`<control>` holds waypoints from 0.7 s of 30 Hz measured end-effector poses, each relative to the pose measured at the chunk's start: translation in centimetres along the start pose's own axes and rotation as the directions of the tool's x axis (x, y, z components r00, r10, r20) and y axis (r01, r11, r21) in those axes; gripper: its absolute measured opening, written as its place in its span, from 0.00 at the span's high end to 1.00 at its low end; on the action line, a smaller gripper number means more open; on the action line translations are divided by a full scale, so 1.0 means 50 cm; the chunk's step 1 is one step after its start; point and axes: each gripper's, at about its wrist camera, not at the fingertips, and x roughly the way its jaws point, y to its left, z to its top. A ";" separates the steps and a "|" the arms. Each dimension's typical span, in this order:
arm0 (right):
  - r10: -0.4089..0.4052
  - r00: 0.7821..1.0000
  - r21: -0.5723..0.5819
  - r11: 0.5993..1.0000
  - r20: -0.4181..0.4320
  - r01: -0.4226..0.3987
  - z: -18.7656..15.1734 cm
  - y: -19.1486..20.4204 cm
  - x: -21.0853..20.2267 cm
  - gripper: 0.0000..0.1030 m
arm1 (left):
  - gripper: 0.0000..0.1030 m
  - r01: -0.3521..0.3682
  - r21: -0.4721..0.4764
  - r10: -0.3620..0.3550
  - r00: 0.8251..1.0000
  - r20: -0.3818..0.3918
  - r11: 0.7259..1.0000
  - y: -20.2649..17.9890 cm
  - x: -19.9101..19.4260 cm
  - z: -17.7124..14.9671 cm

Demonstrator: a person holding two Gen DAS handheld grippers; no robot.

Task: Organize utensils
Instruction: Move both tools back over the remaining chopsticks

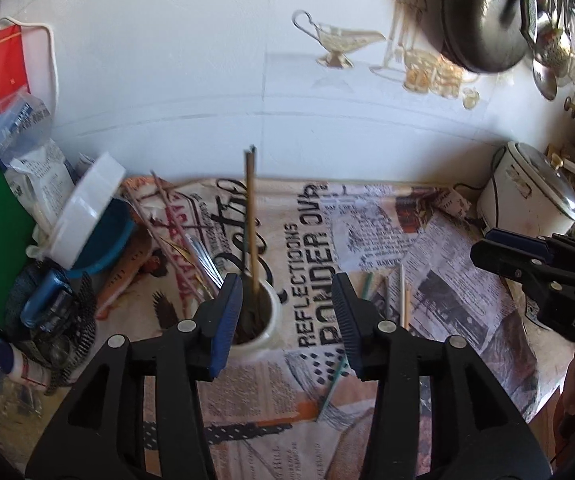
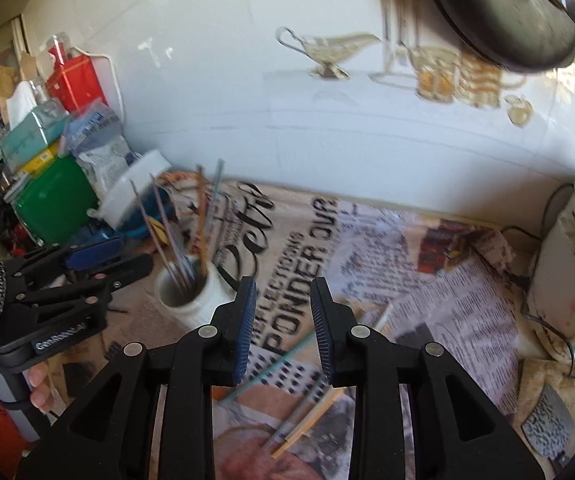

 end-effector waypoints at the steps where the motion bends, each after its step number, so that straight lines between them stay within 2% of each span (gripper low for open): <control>1: -0.011 1.000 0.004 1.000 -0.012 0.011 -0.010 -0.011 0.003 0.75 | 0.56 0.001 0.002 -0.001 1.000 -0.011 1.000 -0.011 0.008 -0.009; 6: -0.055 0.991 0.048 0.997 -0.118 0.061 -0.066 -0.088 0.053 0.75 | 0.56 0.011 0.001 -0.011 0.997 -0.082 1.000 -0.063 0.059 -0.055; 11: -0.059 0.968 0.105 0.991 -0.244 0.087 -0.119 -0.153 0.140 0.75 | 0.56 -0.006 -0.003 0.005 0.988 -0.154 1.000 -0.092 0.111 -0.096; 15: -0.049 0.943 0.105 0.991 -0.329 0.088 -0.155 -0.171 0.196 0.75 | 0.56 -0.011 -0.023 0.006 0.980 -0.200 1.000 -0.094 0.142 -0.126; 21: -0.012 0.926 0.109 0.992 -0.377 0.057 -0.184 -0.177 0.239 0.75 | 0.56 -0.027 -0.059 0.011 0.965 -0.261 0.998 -0.093 0.186 -0.173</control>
